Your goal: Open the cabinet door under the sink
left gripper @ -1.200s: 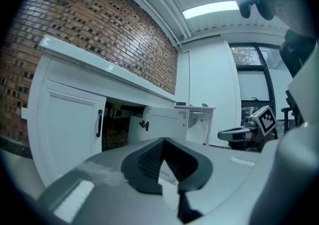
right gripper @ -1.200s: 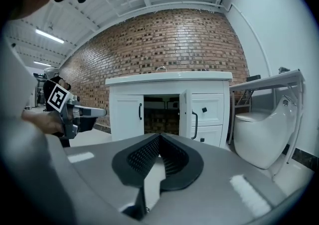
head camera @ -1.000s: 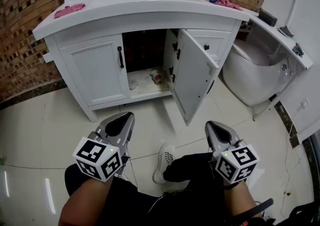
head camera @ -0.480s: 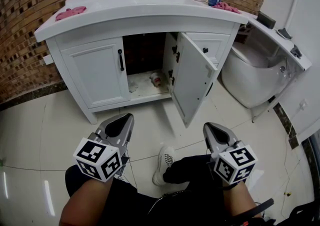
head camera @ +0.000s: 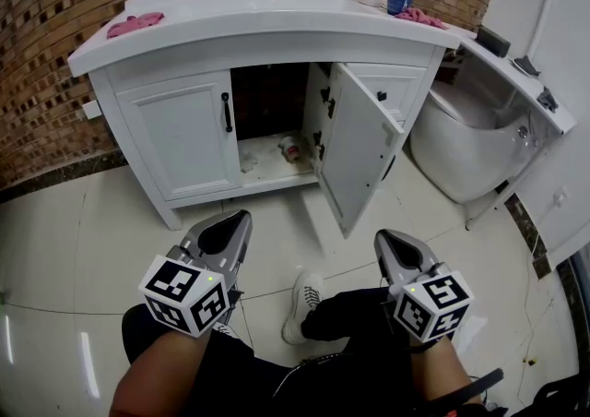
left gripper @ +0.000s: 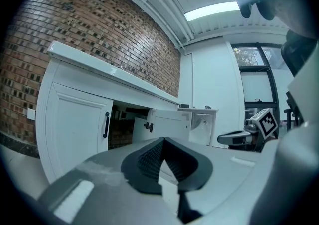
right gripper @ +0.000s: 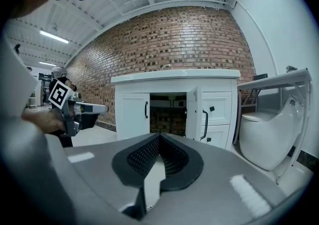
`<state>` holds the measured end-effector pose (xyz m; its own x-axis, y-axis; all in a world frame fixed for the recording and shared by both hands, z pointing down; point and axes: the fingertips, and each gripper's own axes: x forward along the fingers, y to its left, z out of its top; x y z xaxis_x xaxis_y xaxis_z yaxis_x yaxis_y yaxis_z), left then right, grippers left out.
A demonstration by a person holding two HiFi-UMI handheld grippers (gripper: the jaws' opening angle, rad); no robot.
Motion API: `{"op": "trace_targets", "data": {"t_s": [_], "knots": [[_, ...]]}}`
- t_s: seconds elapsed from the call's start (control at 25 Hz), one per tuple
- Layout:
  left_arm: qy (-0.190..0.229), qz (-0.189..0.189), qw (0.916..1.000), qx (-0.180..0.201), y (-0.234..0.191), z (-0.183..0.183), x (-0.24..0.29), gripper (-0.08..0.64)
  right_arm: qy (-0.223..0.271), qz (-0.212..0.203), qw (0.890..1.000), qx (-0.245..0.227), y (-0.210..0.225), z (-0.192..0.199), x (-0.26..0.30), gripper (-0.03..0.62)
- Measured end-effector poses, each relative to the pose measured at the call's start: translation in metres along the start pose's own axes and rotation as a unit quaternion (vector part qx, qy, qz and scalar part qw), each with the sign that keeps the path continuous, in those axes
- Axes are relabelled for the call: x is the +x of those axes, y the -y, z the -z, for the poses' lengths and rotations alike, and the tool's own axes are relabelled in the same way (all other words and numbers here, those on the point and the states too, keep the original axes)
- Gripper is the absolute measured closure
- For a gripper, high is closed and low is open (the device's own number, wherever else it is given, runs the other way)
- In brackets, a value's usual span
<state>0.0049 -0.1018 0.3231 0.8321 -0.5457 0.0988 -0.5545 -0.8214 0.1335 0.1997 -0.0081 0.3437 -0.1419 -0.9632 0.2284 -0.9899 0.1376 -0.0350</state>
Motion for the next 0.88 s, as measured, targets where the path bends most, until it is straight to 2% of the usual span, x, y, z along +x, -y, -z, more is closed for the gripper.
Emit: {"op": "trace_targets", "data": {"t_s": [0.88], "knots": [[0.005,-0.004,1.0000,0.004,-0.0001,-0.0029,-0.0007,0.557,0.002,-0.007,1.000,0.000,-0.0032,0.0002,0.0030,0.584]]}}
